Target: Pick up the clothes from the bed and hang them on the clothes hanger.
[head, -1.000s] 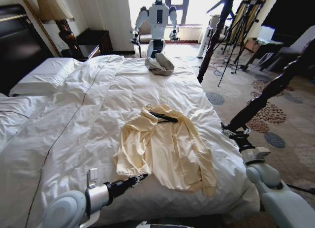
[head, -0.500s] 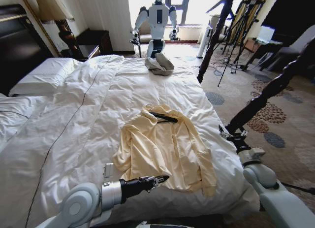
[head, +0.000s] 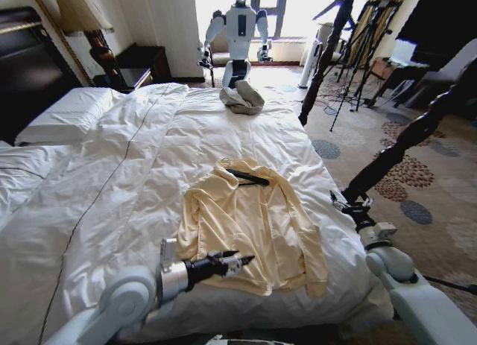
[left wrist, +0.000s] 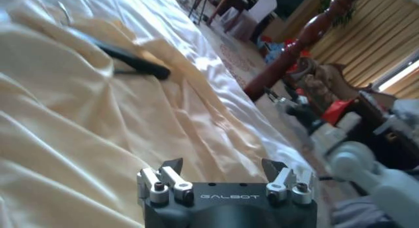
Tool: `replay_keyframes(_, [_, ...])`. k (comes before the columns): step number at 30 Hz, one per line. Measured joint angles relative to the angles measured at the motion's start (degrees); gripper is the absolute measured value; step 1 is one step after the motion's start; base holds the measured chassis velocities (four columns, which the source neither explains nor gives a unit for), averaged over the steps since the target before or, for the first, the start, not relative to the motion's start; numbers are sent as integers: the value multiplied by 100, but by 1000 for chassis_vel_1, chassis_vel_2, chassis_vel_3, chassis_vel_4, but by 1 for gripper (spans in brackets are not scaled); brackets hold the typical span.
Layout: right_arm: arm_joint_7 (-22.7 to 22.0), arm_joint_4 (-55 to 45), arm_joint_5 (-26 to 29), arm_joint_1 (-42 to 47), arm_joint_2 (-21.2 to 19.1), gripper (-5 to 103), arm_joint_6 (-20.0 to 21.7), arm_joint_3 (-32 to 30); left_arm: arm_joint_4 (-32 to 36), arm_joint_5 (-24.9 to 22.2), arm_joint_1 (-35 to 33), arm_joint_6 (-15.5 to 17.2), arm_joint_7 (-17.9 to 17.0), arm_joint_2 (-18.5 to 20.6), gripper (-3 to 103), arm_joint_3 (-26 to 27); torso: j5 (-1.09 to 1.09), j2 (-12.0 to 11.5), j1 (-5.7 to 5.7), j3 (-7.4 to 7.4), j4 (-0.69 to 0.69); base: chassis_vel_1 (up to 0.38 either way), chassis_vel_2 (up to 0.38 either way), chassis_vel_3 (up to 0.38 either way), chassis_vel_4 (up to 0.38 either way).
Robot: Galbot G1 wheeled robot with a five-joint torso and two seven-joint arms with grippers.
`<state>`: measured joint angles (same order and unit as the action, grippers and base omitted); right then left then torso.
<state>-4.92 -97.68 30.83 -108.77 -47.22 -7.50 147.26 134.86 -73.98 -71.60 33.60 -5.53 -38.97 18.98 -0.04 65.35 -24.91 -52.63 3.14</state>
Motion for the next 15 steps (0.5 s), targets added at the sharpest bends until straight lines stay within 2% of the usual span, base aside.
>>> replay_keyframes(1, [-7, 17, -3, -32, 12, 100, 4, 52, -342, 520, 293, -173, 254, 173, 85, -104, 4, 0, -1, 0, -2, 0, 0, 0, 0])
replay_keyframes(2, [-7, 17, -3, -32, 12, 100, 4, 52, -342, 520, 293, -173, 254, 173, 85, -104, 4, 0, -1, 0, -2, 0, 0, 0, 0])
replay_keyframes(3, [-15, 20, -5, -51, 31, 100, 7, 73, -784, 1161, 638, -459, 548, 345, 95, -265, 2, 0, -1, 0, -2, 0, 0, 0, 0])
replay_keyframes(6, [-36, 55, -3, -197, 90, 100, 9, 194, -1590, 2291, 1156, -1119, 1123, 569, 100, -575, 0, 0, -1, -1, -1, 0, 0, 0, 0])
replay_keyframes(7, [-36, 55, -3, -197, 90, 100, 9, 194, -1590, 2291, 1156, -1119, 1123, 569, 100, -575, 0, 0, -1, -1, -1, 0, 0, 0, 0])
replay_keyframes(9, [-37, 12, 8, -280, 139, 100, -21, 227, -2106, 2876, 1662, -1556, 1334, 558, 100, -1042, 4, 0, 0, 0, -9, 0, 0, 0, 0])
replay_keyframes(11, [-26, -92, 79, -321, 196, 100, -152, 230, -2890, 3496, 2572, -2003, 1346, 335, 100, -1875, -5, 0, 0, 0, -3, 0, 0, 0, 0])
replay_keyframes(12, [-26, -92, 79, -321, 196, 100, -152, 230, -2890, 3496, 2572, -2003, 1346, 335, 100, -1875, -5, 0, 0, 0, -3, 0, 0, 0, 0])
replay_keyframes(14, [29, -129, 83, -363, 208, 100, -296, 245, -3551, 3867, 3274, -2219, 1290, 48, 103, -2412, 2, 0, -1, 0, -1, 0, 0, 0, 0])
replay_keyframes(15, [59, -146, 56, -374, 208, 100, -357, 251, -3939, 4025, 3662, -2293, 1226, -154, 100, -2691, 1, 0, -1, -1, -2, 0, 0, 0, 0])
